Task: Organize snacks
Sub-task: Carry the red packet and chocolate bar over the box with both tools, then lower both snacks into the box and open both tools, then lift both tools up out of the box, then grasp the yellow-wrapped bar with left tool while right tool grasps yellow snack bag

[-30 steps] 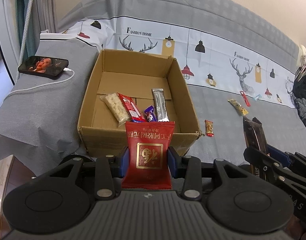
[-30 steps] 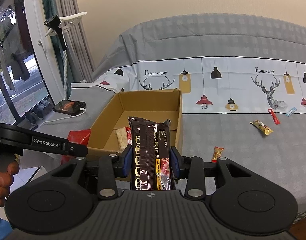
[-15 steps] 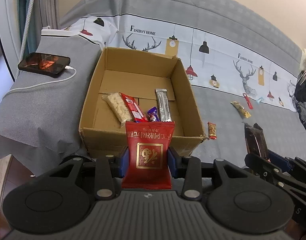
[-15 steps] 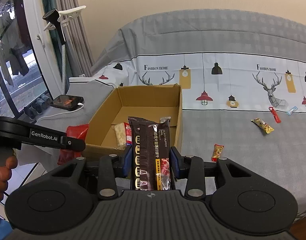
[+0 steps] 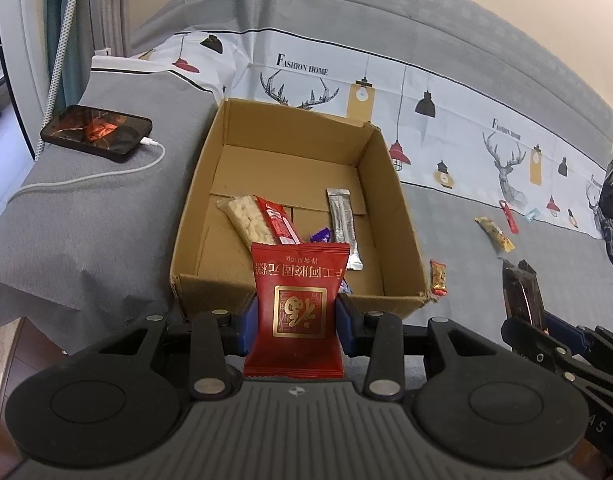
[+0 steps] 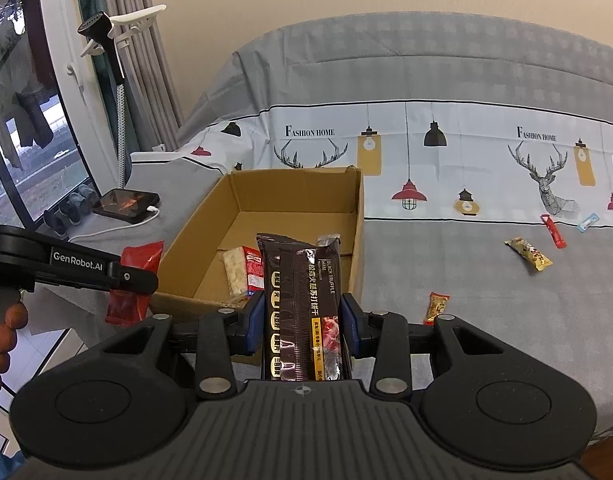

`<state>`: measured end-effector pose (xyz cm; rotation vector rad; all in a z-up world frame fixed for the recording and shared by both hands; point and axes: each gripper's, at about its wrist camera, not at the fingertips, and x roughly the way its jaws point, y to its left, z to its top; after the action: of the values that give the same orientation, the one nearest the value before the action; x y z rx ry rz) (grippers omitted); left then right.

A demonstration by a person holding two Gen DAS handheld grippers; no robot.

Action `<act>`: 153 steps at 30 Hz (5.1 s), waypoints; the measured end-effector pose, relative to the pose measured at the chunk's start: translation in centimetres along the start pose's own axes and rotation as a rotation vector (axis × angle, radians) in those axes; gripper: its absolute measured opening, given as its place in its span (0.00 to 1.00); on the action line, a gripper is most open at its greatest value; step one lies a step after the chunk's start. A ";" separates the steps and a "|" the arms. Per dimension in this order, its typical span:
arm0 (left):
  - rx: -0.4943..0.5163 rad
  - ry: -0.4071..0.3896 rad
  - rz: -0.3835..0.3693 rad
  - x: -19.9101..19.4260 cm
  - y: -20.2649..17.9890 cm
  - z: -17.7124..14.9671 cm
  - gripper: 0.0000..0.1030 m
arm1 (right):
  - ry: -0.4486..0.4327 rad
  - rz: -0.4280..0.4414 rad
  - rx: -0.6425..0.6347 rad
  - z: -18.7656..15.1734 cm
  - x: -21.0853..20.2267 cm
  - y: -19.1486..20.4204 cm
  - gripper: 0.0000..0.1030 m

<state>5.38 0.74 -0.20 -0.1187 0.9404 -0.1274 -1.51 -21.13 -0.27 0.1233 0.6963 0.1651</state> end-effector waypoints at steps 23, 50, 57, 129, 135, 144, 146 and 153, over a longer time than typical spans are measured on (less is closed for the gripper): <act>-0.031 0.007 0.046 6.2 1.5 6.6 0.43 | 0.048 0.016 0.002 4.3 8.9 -0.5 0.40; -0.016 0.139 0.098 17.2 2.6 9.2 0.43 | 0.147 0.019 0.017 6.1 20.8 -0.9 0.40; -0.009 0.154 0.115 18.4 2.8 9.3 0.43 | 0.166 0.016 0.018 5.8 21.8 -1.0 0.40; 0.144 0.040 0.226 0.4 -4.3 -3.7 1.00 | -0.043 -0.013 0.034 -1.5 -1.3 -0.4 0.98; 0.200 0.072 0.235 1.6 -6.4 -3.6 1.00 | -0.030 -0.020 0.099 -2.3 -1.2 -2.9 0.98; 0.272 0.140 0.230 4.5 -10.5 -2.8 1.00 | 0.000 -0.059 0.236 -3.6 -0.7 -8.3 0.98; 0.291 0.157 0.220 5.3 -11.9 -2.5 1.00 | 0.008 -0.079 0.279 -3.9 -0.6 -9.9 0.98; 0.365 0.207 0.167 9.3 -17.2 -0.5 1.00 | 0.007 -0.182 0.374 -4.2 -0.4 -16.0 0.98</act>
<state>9.36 -17.74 -5.18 0.3153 1.1141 -0.1566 -2.78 -36.68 -5.95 0.4155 0.7364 -0.1408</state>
